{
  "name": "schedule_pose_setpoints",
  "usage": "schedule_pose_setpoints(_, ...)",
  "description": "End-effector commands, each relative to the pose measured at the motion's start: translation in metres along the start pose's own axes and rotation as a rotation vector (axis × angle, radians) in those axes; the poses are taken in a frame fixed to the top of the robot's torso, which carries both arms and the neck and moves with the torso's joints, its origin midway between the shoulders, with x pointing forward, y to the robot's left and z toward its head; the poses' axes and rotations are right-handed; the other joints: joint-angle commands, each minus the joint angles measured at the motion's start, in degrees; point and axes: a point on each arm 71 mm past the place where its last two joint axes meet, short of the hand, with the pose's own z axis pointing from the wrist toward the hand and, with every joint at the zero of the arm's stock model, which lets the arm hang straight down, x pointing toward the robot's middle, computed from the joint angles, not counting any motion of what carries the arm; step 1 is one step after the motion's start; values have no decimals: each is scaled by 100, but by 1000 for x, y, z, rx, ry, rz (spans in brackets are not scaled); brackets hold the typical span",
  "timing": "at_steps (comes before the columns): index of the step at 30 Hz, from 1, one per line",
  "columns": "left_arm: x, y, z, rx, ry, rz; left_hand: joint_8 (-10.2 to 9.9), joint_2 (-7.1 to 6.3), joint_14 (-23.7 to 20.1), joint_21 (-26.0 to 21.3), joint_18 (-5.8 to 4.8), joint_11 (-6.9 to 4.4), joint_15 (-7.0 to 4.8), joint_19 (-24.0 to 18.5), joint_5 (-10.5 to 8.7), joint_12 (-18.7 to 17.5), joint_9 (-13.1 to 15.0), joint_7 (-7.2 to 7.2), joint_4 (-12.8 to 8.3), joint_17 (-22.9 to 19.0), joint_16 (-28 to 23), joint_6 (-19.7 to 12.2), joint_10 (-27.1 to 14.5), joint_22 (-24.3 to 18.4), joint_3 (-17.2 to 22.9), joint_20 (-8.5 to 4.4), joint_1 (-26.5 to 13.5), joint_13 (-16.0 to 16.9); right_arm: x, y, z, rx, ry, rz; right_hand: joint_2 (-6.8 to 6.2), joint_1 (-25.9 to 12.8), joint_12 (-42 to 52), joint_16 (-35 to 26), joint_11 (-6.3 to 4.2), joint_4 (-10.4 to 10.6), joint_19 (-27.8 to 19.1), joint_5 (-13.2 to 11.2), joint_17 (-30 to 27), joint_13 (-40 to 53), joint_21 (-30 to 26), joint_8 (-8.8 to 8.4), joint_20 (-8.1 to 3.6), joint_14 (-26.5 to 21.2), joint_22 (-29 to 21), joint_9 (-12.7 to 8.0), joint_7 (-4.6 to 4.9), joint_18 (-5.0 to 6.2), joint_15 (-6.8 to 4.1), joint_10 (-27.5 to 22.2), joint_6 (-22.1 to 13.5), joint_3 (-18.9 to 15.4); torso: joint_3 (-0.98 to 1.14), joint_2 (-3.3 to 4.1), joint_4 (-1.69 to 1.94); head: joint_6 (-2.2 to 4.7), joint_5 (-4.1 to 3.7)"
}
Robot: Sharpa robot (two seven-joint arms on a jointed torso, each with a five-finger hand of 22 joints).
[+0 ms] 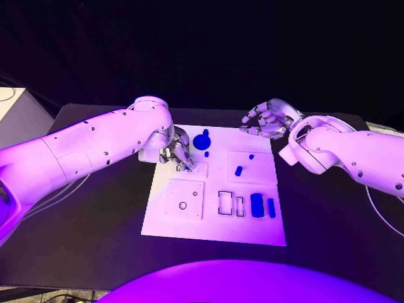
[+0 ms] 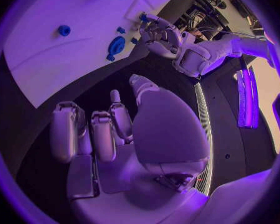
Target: Assemble the parts on the task board
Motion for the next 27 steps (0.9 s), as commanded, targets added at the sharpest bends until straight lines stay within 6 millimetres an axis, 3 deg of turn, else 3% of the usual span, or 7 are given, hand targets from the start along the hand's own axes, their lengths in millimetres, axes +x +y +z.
schedule_pose_setpoints(1, 1, -2, 0, 5, 29, 10, 11, 130, 582, 19, -112, 13, 34, 40, 33, 38, 7, -41, -1103, 1467, 37, 84, 34, 5, 1116, -7, 51, 5, 2, 1, 0, -9, 14, -6, 7, -66, 22, -6, 6, 2, 202, 32, 1164, 324, -14, 24, 21, 499, 735, 7, -11, 30, 13, 11, -45, -26, 0, 4, -2, 0, 2)
schedule_pose_setpoints(27, 0, 0, 3, -16, 31, 25, 9, 133, 583, 24, -112, 10, 30, 42, 44, 39, 9, -45, -1125, 1470, 39, 96, 41, 11, 1137, -11, 28, 6, 2, 0, 0, -8, 16, -5, 6, -62, 27, -7, 5, -3, 202, 35, 1163, 323, -18, 26, 20, 499, 734, 8, -12, 30, 11, 14, -46, -23, 0, 3, -2, 0, 11)
